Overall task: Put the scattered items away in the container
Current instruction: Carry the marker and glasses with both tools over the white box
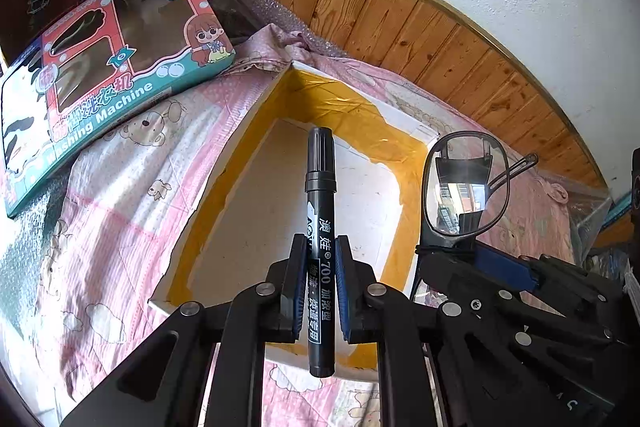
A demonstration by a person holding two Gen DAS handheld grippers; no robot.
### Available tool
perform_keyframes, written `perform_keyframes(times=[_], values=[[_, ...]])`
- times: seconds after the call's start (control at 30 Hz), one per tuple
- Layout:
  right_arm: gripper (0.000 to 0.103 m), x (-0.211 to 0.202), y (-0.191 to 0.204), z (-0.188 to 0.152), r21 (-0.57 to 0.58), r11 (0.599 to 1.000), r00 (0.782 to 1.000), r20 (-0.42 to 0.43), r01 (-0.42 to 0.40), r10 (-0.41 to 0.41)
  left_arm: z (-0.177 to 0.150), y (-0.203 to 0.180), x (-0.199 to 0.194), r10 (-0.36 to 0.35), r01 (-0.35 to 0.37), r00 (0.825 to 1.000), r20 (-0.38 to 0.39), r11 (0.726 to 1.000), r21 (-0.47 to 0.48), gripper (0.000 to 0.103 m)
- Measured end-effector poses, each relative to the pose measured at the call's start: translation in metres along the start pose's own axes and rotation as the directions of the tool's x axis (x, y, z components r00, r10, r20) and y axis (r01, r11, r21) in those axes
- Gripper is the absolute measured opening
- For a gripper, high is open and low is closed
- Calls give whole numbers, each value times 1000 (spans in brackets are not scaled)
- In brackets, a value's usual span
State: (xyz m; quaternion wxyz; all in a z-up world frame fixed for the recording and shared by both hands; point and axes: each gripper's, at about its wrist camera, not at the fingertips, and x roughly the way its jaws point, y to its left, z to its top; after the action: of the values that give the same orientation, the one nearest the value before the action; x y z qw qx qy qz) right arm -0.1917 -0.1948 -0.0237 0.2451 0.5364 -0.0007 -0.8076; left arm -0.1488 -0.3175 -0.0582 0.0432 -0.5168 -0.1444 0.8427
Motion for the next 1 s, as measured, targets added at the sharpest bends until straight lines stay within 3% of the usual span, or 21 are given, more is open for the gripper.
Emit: perform_keyframes(times=[1.0], values=[[32,66,-50,35,72,997,998,-64,-5,10,31,-9,80,58,-53,991,-121,998,43,14]])
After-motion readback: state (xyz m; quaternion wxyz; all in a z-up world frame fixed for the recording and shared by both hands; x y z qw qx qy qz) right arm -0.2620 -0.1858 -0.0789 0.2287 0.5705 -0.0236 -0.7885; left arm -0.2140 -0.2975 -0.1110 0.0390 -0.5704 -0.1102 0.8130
